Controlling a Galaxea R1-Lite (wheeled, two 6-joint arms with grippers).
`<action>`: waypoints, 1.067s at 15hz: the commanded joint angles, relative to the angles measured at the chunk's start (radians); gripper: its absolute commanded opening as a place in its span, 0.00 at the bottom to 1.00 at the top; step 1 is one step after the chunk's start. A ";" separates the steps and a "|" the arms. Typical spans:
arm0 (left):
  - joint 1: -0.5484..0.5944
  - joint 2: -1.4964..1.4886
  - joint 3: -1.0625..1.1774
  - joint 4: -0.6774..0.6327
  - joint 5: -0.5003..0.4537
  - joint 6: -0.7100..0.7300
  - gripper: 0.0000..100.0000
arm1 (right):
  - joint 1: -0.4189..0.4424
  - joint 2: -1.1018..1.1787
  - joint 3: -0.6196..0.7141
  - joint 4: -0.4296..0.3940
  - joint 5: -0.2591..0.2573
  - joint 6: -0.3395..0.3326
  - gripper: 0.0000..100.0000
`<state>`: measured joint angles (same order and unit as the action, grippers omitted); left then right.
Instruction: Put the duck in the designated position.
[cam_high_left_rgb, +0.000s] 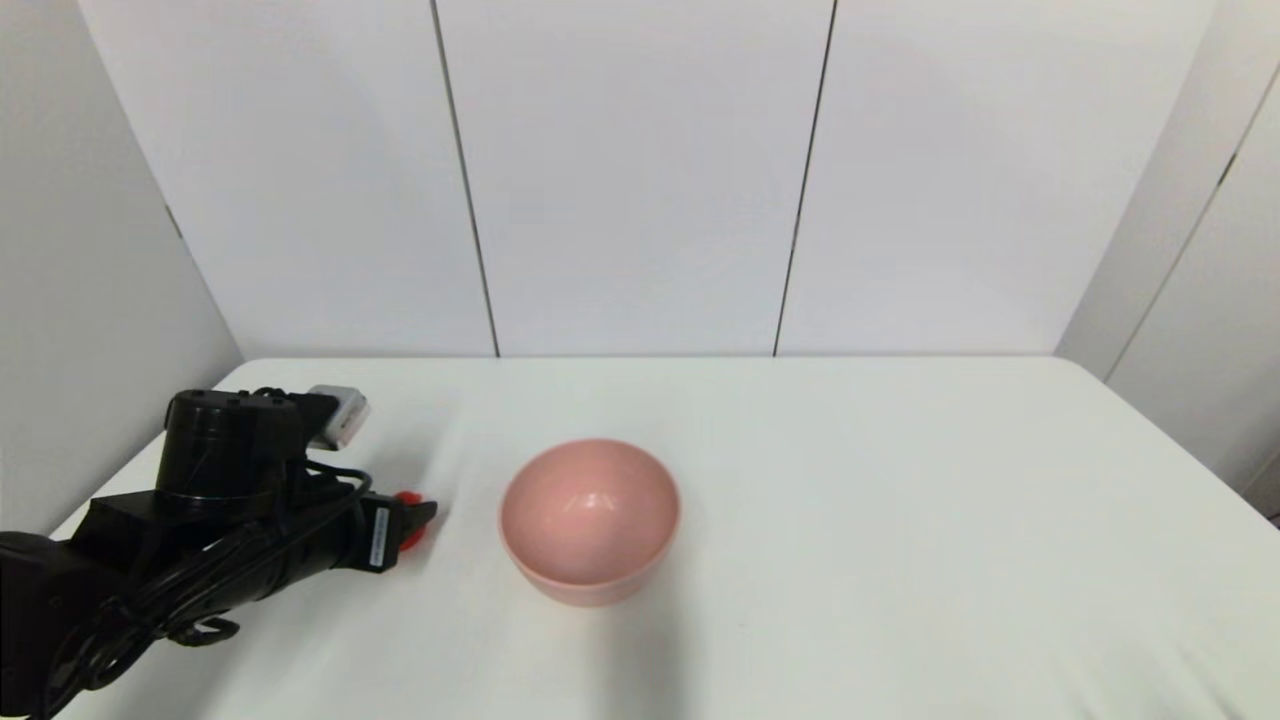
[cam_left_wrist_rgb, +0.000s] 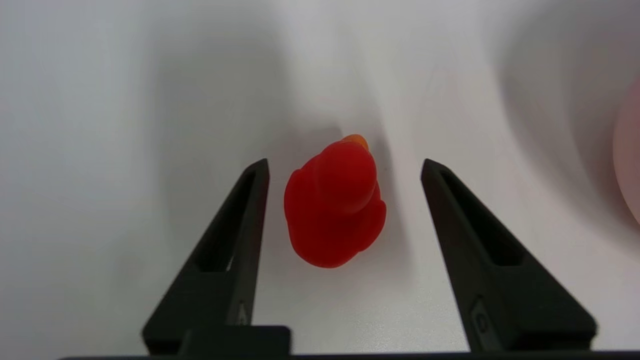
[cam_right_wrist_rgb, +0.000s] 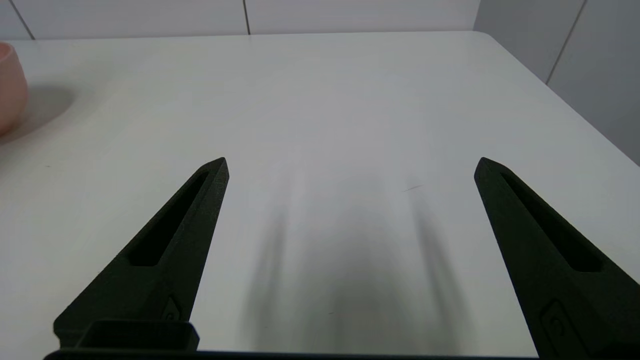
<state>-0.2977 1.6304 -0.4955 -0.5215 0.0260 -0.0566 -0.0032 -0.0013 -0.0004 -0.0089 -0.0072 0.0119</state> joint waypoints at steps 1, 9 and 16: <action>0.000 -0.024 -0.043 -0.006 0.020 0.001 1.00 | 0.000 0.001 0.000 0.000 0.001 0.000 1.00; 0.008 -0.250 -0.264 0.074 0.104 0.046 1.00 | 0.000 0.001 0.000 0.000 0.000 -0.001 1.00; 0.111 -0.626 -0.330 0.451 0.100 0.202 1.00 | 0.000 0.001 0.000 0.000 0.000 0.000 1.00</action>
<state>-0.2472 1.1843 -0.8347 -0.1549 0.1249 0.1077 -0.0032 -0.0013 -0.0004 -0.0085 -0.0072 0.0115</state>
